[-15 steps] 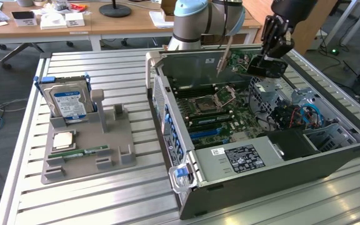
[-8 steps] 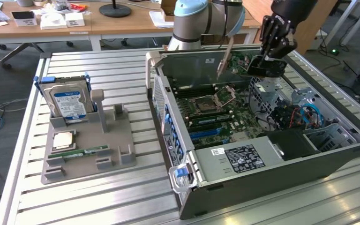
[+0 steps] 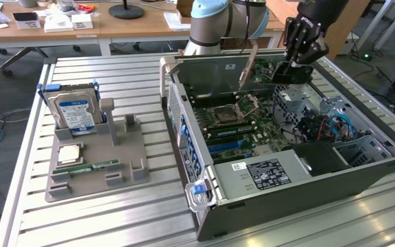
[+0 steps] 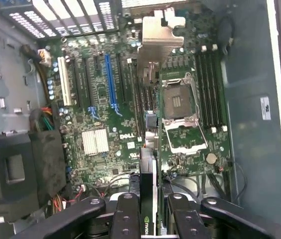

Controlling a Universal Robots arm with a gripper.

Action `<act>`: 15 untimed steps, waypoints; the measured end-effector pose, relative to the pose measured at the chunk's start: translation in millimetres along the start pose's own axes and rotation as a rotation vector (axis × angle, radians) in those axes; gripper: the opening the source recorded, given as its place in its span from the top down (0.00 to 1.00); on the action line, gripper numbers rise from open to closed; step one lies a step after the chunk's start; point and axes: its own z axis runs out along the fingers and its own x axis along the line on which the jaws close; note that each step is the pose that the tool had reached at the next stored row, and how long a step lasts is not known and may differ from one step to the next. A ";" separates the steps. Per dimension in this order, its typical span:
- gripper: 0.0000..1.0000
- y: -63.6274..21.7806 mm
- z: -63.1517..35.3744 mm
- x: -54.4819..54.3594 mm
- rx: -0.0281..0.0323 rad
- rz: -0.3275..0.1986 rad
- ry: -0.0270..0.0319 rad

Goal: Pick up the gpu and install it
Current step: 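Insert the gpu into the slot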

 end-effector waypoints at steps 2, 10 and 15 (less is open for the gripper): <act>0.74 0.0 0.1 0.0 -0.0007 -0.027 0.0011; 0.74 0.0 0.5 0.0 -0.0028 -0.116 0.0049; 0.74 0.0 0.5 0.0 -0.0029 -0.119 0.0050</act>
